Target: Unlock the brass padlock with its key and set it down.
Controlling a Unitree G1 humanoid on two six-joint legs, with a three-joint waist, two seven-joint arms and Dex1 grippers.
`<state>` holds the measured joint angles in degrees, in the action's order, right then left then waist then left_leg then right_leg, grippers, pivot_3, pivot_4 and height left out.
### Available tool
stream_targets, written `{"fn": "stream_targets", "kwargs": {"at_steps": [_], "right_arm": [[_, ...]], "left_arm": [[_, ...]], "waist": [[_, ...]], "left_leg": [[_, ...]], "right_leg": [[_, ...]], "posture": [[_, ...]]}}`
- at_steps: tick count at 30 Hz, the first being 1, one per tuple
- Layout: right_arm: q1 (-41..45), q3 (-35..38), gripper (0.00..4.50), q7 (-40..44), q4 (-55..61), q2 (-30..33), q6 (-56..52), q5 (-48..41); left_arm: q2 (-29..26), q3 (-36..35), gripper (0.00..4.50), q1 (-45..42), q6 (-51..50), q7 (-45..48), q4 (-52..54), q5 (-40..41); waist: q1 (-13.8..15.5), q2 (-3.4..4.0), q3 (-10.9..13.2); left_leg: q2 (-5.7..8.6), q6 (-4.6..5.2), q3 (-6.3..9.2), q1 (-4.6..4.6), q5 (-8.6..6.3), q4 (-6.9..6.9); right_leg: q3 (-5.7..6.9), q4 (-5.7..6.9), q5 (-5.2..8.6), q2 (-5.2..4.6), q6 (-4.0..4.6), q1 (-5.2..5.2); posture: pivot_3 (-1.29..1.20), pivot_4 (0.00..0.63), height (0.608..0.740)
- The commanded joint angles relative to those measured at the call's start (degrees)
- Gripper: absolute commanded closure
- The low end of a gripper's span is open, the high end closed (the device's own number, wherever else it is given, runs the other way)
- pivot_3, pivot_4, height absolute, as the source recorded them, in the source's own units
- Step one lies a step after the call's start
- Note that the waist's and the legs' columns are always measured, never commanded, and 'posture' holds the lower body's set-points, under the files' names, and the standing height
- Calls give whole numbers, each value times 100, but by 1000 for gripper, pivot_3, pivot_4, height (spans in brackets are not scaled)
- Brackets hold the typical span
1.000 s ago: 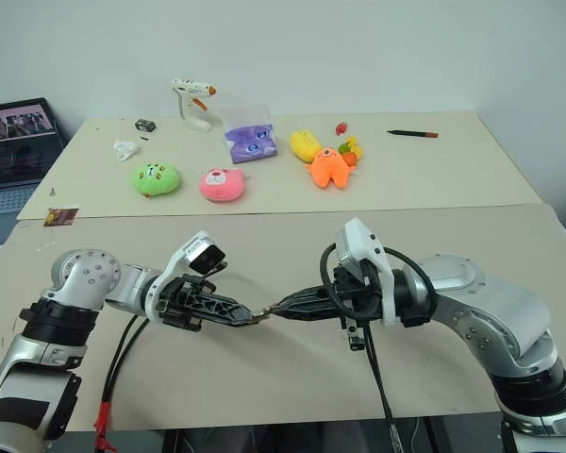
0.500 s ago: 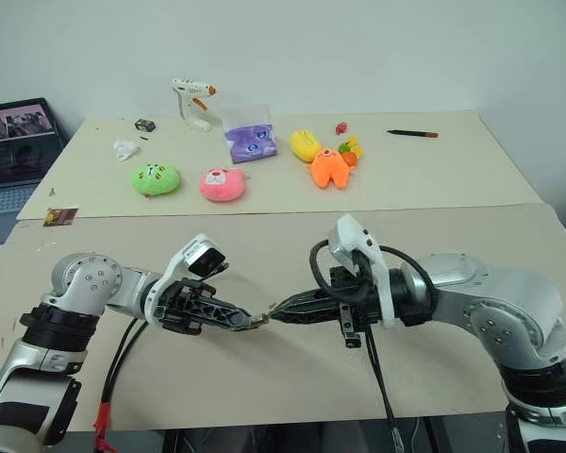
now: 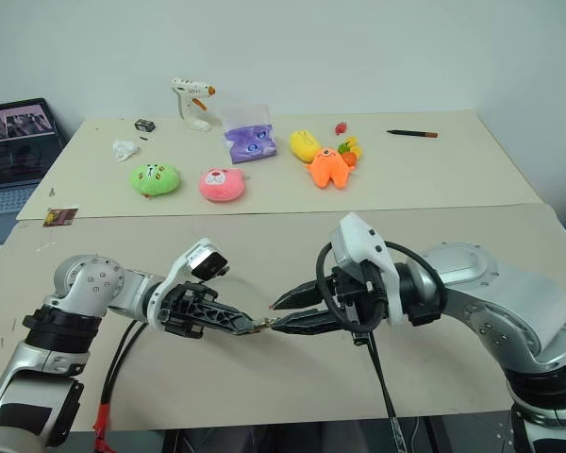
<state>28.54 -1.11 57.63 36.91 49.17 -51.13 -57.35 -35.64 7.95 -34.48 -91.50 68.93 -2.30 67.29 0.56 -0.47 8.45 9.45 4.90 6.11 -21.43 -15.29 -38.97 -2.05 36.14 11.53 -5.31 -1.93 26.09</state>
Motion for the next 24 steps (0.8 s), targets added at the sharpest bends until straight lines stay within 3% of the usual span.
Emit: {"fn": "stream_targets", "kwargs": {"at_steps": [1, 9, 24], "right_arm": [[80, 165, 2931, 23, 163, -88, 356, 68], [-104, -315, 2931, -297, 504, -509, 675, 563], [-201, -483, 2931, -211, 366, -463, 735, 940]], "left_arm": [[26, -117, 3677, -22, -76, 41, 22, 81], [104, -93, 3677, -70, -99, 45, -11, 85], [66, -59, 3677, -88, -100, 86, 1, 140]], "waist": [[-1, 0, 0], [1, 0, 0], [-1, 0, 0]], "left_leg": [[0, 0, 0, 0, 0, 0], [0, 0, -1, 0, 0, 0], [0, 0, -1, 0, 0, -1]], "right_leg": [[0, 0, 0, 0, 0, 0], [0, 1, 0, 0, 0, 2], [9, 1, 0, 2, 0, 1]], "posture": [[0, 150, 740], [0, 150, 740], [0, 150, 740]]}}
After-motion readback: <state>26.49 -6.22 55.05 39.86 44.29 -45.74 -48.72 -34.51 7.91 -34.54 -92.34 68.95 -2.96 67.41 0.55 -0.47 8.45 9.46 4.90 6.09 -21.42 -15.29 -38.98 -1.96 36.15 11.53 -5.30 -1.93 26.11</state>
